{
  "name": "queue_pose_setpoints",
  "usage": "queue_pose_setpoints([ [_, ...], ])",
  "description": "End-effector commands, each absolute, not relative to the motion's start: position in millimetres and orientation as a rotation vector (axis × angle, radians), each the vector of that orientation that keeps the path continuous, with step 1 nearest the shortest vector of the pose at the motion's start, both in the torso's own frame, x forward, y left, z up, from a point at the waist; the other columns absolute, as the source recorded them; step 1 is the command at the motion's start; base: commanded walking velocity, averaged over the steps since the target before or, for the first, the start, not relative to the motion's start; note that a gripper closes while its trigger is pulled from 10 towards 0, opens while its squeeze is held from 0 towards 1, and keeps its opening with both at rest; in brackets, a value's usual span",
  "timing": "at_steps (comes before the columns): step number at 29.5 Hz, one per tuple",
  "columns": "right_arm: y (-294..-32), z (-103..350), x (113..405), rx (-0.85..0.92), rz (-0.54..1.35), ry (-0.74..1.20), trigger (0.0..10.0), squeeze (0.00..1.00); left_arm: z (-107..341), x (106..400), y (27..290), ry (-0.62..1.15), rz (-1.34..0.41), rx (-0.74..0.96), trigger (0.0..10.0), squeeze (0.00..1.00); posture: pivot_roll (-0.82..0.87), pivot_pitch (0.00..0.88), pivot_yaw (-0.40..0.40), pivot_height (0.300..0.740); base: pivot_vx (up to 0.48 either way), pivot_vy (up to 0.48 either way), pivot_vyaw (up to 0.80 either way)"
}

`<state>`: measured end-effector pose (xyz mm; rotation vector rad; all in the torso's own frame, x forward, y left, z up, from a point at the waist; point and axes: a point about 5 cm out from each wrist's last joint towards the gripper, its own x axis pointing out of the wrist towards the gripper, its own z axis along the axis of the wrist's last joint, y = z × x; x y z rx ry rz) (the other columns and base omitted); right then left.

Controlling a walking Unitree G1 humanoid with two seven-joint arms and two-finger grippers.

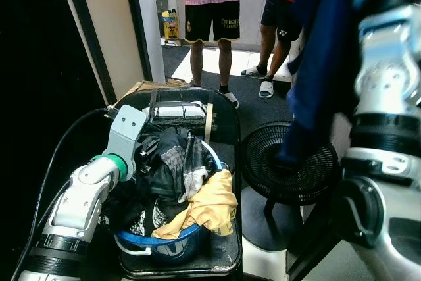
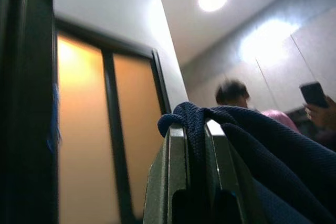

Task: Clothes washing

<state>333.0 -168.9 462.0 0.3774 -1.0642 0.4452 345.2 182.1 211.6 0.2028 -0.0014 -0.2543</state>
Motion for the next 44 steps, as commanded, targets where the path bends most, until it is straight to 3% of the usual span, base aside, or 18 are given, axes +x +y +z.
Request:
queue_pose_setpoints([
  [1, -157, 431, 348, 0.303, 0.423, -0.931, 6.7, 0.0, 214, 341, 186, -0.029, -0.214, 0.135, 10.0, 0.0, 0.05, 0.043, 0.056, 0.74, 0.0, 0.0, 0.0],
  [2, -157, 431, 348, 0.303, 0.423, -0.931, 6.7, 0.0, 214, 341, 186, -0.029, -0.214, 0.135, 10.0, 0.0, 0.05, 0.043, 0.056, 0.74, 0.0, 0.0, 0.0],
  [3, -155, 420, 351, 0.297, 0.416, -0.89, 10.0, 0.0, 215, 340, 185, -0.032, -0.209, 0.125, 10.0, 0.0, 0.05, 0.046, 0.049, 0.74, 0.0, 0.0, 0.0],
  [15, -128, 310, 375, 0.164, 0.414, -0.494, 10.0, 0.0, 222, 333, 179, -0.075, -0.109, 0.09, 10.0, 0.0, 0.04, 0.052, 0.022, 0.74, 0.0, 0.0, -0.13],
  [21, -133, 313, 375, 0.184, 0.378, -0.509, 10.0, 0.0, 242, 331, 182, -0.174, -0.081, 0.066, 10.0, 0.0, 0.03, 0.049, 0.022, 0.74, 0.0, 0.0, -0.8],
  [31, -135, 304, 374, 0.176, 0.338, -0.483, 10.0, 0.0, 249, 331, 185, -0.193, -0.068, 0.094, 10.0, 0.0, 0.04, 0.044, 0.022, 0.74, 0.0, 0.0, -0.8],
  [44, -154, 312, 375, 0.193, 0.225, -0.533, 10.0, 0.0, 261, 329, 173, -0.255, -0.139, 0.114, 10.0, 0.0, 0.05, 0.034, 0.049, 0.74, 0.0, 0.0, -0.8],
])
